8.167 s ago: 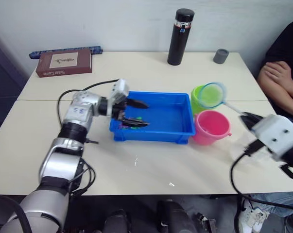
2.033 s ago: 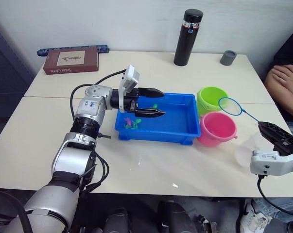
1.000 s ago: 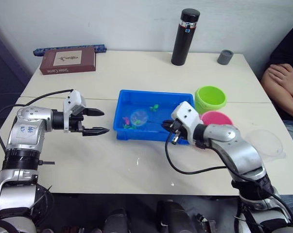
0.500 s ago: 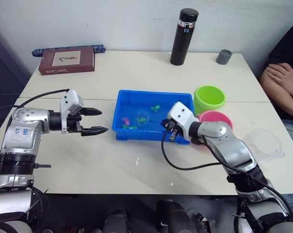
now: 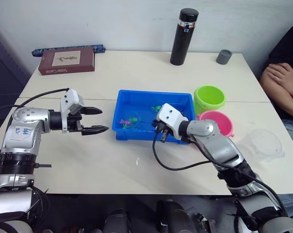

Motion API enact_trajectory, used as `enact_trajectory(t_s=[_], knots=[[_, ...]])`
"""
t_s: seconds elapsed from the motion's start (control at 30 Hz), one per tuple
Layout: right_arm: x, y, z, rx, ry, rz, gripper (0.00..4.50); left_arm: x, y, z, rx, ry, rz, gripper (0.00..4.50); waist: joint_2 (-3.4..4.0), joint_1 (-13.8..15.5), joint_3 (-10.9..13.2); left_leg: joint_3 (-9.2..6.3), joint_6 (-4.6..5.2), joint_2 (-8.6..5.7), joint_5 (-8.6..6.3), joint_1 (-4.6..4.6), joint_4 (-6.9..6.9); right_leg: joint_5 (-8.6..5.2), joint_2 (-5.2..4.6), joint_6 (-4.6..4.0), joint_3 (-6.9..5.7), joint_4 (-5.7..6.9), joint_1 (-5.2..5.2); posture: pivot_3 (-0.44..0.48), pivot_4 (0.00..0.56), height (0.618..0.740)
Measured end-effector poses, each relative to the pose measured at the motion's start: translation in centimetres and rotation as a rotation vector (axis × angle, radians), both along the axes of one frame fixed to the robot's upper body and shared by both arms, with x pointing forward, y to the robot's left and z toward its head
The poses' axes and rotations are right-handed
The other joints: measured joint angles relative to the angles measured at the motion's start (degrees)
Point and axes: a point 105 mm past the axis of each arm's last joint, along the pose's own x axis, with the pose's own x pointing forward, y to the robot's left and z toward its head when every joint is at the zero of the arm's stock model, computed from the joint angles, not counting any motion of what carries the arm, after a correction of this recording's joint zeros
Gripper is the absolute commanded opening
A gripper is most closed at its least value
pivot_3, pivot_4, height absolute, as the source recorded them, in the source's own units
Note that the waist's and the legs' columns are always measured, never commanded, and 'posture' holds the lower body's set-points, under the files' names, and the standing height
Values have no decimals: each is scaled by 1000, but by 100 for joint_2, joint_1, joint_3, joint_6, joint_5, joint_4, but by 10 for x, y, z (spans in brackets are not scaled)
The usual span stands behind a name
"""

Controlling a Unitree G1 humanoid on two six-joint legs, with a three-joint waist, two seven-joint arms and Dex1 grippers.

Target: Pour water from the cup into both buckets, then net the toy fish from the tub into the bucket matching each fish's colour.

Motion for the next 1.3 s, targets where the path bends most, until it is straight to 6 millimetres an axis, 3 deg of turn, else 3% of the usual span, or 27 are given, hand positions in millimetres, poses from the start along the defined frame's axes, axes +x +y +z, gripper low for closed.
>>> enact_trajectory(t_s=[0.43,0.63,0.87,1.03,1.3], knots=[[-1,-9,9,87,84,-49,0,2,-5,0,-22,-8,-4,4461,0,2,0,0,0,0,0,0,0,0,-1,0,0,0,0,0,150,740],[-3,-16,18,157,136,-85,0,6,-13,10,-40,-47,-27,4461,0,11,0,-1,0,-1,0,-1,-1,0,-1,0,-1,-2,0,0,150,740],[-22,-35,35,311,196,-108,0,15,-28,20,-118,-35,-70,4461,0,35,0,-10,1,-2,0,-16,-3,1,0,3,-13,-17,0,0,150,740],[-35,-63,43,331,162,-172,0,16,-46,29,-162,-36,-146,4461,0,39,0,-15,4,-6,-2,-28,-3,5,3,10,-19,-33,0,0,150,740],[-86,-154,55,278,41,-475,0,22,-109,44,-255,-26,-383,4461,2,187,1,-15,7,-16,0,-46,-2,10,51,19,-22,-49,-5,0,150,740]])
